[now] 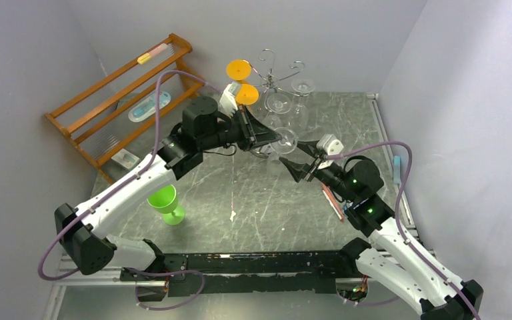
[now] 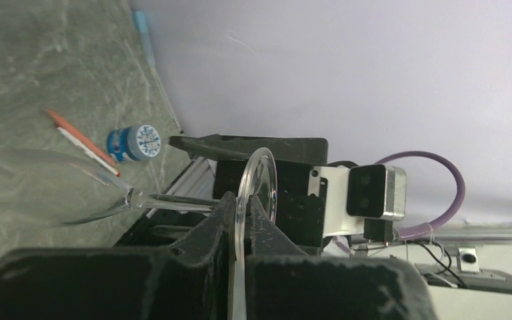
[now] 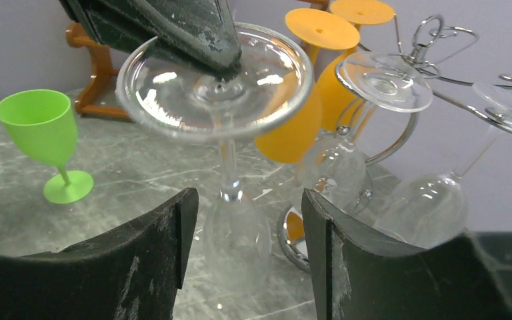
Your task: Place the wine glass upside down on the wine glass rack
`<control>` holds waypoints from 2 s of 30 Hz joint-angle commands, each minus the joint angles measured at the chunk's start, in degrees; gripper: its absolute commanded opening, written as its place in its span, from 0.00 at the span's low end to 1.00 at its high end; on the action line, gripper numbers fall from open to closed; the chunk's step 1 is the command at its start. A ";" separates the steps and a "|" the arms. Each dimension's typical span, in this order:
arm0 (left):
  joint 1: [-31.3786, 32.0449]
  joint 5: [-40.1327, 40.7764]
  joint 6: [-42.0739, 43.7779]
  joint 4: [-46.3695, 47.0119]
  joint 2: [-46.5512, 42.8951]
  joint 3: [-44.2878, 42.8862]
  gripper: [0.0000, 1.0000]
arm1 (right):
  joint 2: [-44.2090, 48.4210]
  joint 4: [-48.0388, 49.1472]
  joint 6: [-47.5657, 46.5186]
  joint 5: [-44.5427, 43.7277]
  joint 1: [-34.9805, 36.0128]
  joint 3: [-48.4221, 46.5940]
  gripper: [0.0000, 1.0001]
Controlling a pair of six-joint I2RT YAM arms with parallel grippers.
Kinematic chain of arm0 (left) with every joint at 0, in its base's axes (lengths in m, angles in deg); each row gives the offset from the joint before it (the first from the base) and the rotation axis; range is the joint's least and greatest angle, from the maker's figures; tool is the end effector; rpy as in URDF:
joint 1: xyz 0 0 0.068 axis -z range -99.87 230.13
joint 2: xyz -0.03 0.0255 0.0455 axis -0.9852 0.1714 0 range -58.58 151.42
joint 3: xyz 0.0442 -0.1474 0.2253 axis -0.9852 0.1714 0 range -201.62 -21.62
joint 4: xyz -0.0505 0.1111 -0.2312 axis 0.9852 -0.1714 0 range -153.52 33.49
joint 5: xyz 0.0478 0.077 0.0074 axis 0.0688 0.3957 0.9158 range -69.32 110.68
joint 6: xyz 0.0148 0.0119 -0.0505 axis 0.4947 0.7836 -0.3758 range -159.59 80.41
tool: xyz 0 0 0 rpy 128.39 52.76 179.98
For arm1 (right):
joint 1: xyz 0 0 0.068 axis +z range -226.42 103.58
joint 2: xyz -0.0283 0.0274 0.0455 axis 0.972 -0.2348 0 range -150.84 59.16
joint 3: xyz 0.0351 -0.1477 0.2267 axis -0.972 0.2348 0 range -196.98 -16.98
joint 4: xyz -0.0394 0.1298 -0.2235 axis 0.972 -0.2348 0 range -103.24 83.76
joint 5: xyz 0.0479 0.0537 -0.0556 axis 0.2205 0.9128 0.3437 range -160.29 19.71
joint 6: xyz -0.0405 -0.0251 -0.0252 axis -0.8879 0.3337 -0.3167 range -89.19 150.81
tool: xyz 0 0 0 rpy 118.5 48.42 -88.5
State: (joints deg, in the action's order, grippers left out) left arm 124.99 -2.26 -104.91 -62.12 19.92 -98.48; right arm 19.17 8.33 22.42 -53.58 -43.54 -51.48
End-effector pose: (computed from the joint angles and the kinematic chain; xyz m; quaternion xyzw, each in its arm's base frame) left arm 0.2170 -0.2355 0.4117 -0.0013 0.7470 -0.6166 0.2484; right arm 0.1407 0.1030 0.3365 -0.3297 0.5618 0.2518 0.7157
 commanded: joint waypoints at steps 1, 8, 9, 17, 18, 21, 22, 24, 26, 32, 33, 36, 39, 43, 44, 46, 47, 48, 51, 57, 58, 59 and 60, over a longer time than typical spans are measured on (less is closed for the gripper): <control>-2.76 3.88 1.88 -6.85 -4.86 1.15 0.05 | 1.22 -8.14 0.85 3.97 -0.16 -3.35 0.62; -8.03 12.35 6.30 -18.40 -10.63 1.28 0.05 | 3.16 -11.65 1.91 3.83 -0.11 -3.34 0.62; -9.02 13.79 7.32 -20.05 -11.06 0.71 0.05 | 3.42 -11.12 2.40 3.54 -0.17 -3.03 0.62; -17.62 17.47 15.81 -26.52 -9.38 -8.29 0.05 | 4.12 -7.60 6.52 1.42 -0.19 -1.73 0.62; -18.64 17.40 16.42 -26.90 -8.63 -9.62 0.05 | 4.19 -7.16 7.05 1.23 -0.19 -1.57 0.62; -21.84 16.68 18.10 -27.70 -5.86 -14.20 0.05 | 4.47 -5.94 8.28 0.60 -0.17 -0.97 0.61; -23.00 16.12 18.50 -27.63 -4.72 -15.72 0.05 | 4.62 -5.43 9.78 0.47 -0.18 -0.78 0.61; -24.45 15.70 19.46 -27.33 -1.55 -19.04 0.05 | 4.93 -4.65 10.66 0.06 -0.18 -0.74 0.62; -25.40 15.88 21.00 -26.71 2.05 -23.03 0.05 | 5.01 -4.22 10.70 -0.23 -0.18 -0.96 0.62; -26.78 11.68 21.51 -19.54 12.52 -34.56 0.05 | 3.81 -4.68 9.69 -0.48 -0.12 -3.12 0.61; -26.96 10.60 21.09 -18.12 14.21 -35.94 0.05 | 3.64 -4.53 10.13 -0.57 -0.12 -3.34 0.61; -27.68 7.83 19.73 -14.26 18.78 -39.86 0.05 | 3.27 -3.20 11.89 -1.22 -0.18 -3.67 0.61; -28.81 6.19 17.11 -9.87 22.30 -42.06 0.05 | 2.85 -0.76 14.46 -3.48 -0.19 -3.56 0.61; -29.39 2.53 12.80 -2.79 26.82 -42.64 0.05 | 0.89 -0.02 18.75 -7.14 -0.18 -6.13 0.61; -29.39 1.68 11.99 -1.29 27.72 -42.70 0.05 | 0.27 0.20 19.20 -7.53 -0.19 -6.64 0.61; -29.45 0.09 10.41 1.55 29.64 -43.28 0.05 | -1.24 0.69 20.73 -8.64 -0.19 -7.78 0.61; -29.44 -0.53 9.58 2.55 30.57 -43.91 0.05 | -2.00 0.49 22.02 -9.66 -0.16 -8.68 0.61; -29.40 -1.24 8.76 3.43 31.48 -44.69 0.05 | -2.94 -0.34 23.87 -10.63 -0.14 -10.05 0.61; -29.43 -1.65 7.07 4.43 33.95 -47.59 0.05 | -5.57 -4.10 28.22 -13.57 -0.18 -14.14 0.61; -29.09 -1.88 2.12 5.17 36.96 -49.46 0.05 | -5.35 -0.50 30.16 -12.86 -0.19 -12.90 0.61; -28.88 -1.52 1.37 4.90 37.39 -49.96 0.05 | -4.82 0.68 30.67 -13.37 -0.18 -12.27 0.61; -28.68 -1.38 0.98 4.45 37.87 -50.57 0.05 | -4.38 1.13 31.00 -13.97 -0.19 -11.87 0.61; -28.29 -1.15 0.73 3.94 38.21 -51.09 0.05 | -4.18 1.26 31.05 -14.26 -0.13 -11.68 0.61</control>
State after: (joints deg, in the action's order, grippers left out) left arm 95.99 -2.08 -100.49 -61.62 56.99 -145.25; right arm 13.51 6.95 51.34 -65.78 -43.54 -64.40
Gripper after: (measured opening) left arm 0.079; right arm 0.610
